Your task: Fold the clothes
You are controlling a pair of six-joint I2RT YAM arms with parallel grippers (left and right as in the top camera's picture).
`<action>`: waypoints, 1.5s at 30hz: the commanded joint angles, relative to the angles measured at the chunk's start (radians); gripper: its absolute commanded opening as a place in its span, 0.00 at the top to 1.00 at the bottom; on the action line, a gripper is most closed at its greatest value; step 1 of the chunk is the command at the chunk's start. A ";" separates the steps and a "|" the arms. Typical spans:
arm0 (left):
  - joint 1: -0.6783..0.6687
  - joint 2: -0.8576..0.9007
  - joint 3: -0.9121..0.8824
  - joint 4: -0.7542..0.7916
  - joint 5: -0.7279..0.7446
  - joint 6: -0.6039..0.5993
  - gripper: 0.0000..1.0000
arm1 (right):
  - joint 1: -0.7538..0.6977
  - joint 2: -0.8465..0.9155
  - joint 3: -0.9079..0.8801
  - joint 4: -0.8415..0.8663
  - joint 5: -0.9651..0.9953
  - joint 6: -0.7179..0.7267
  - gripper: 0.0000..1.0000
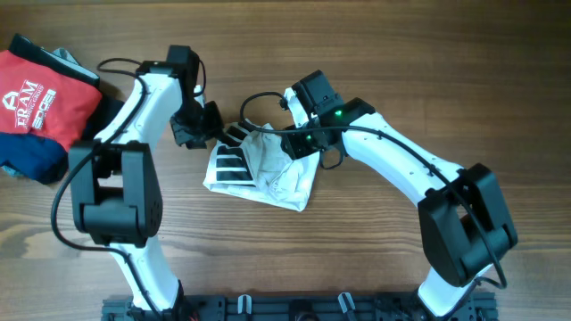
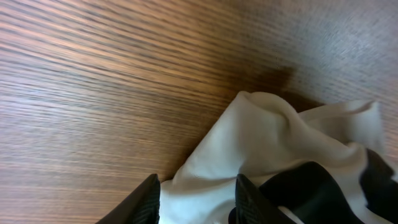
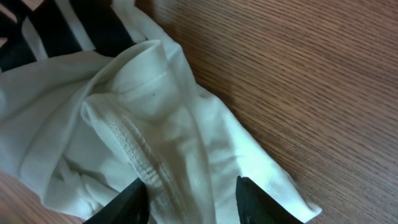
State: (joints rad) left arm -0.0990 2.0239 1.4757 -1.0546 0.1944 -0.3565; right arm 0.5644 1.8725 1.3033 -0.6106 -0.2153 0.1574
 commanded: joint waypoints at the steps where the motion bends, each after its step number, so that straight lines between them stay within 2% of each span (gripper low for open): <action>1: -0.028 0.023 0.001 0.007 -0.005 0.013 0.61 | -0.001 0.021 0.007 -0.008 0.062 0.026 0.65; 3: -0.039 0.023 -0.006 0.014 -0.006 0.013 0.60 | -0.001 0.022 0.007 -0.027 0.115 0.035 0.88; 4: -0.046 0.023 -0.014 0.018 -0.006 0.013 0.60 | -0.001 0.023 0.006 -0.057 0.207 0.100 0.94; 6: -0.053 0.023 -0.032 0.018 -0.006 0.013 0.61 | -0.008 0.024 0.001 -0.131 0.400 0.282 0.94; 7: -0.055 0.023 -0.046 0.018 -0.006 0.013 0.60 | -0.014 0.024 -0.003 -0.151 0.425 0.325 0.94; 9: -0.056 0.023 -0.077 0.018 -0.006 0.013 0.60 | -0.026 0.024 -0.004 -0.166 0.400 0.311 0.82; 10: -0.056 0.023 -0.092 0.018 -0.006 0.013 0.60 | -0.028 0.024 -0.004 -0.176 0.395 0.306 0.66; 12: -0.056 0.023 -0.111 0.018 -0.006 0.013 0.61 | -0.028 0.024 -0.004 -0.191 0.385 0.297 0.54; 13: -0.056 0.023 -0.117 0.017 -0.006 0.013 0.61 | -0.028 0.023 -0.003 -0.192 0.350 0.269 0.54; 19: -0.056 0.023 -0.117 0.022 -0.006 0.013 0.61 | -0.028 -0.089 0.006 -0.185 0.229 0.234 0.55; 24: -0.056 0.023 -0.117 0.034 -0.006 0.013 0.60 | -0.020 -0.175 0.005 -0.116 -0.253 0.097 0.59; 26: -0.056 0.023 -0.117 0.037 -0.006 0.013 0.60 | -0.006 -0.157 -0.006 -0.116 -0.317 0.105 0.60; 41: -0.056 0.023 -0.117 0.037 -0.006 0.013 0.60 | 0.093 0.083 -0.054 0.006 -0.322 0.165 0.63; 45: -0.056 0.023 -0.117 0.037 -0.006 0.013 0.60 | 0.093 0.089 -0.054 0.052 -0.324 0.217 0.80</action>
State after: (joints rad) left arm -0.1509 2.0365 1.3781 -1.0210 0.1955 -0.3561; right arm 0.6533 1.9472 1.2568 -0.5797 -0.5163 0.3302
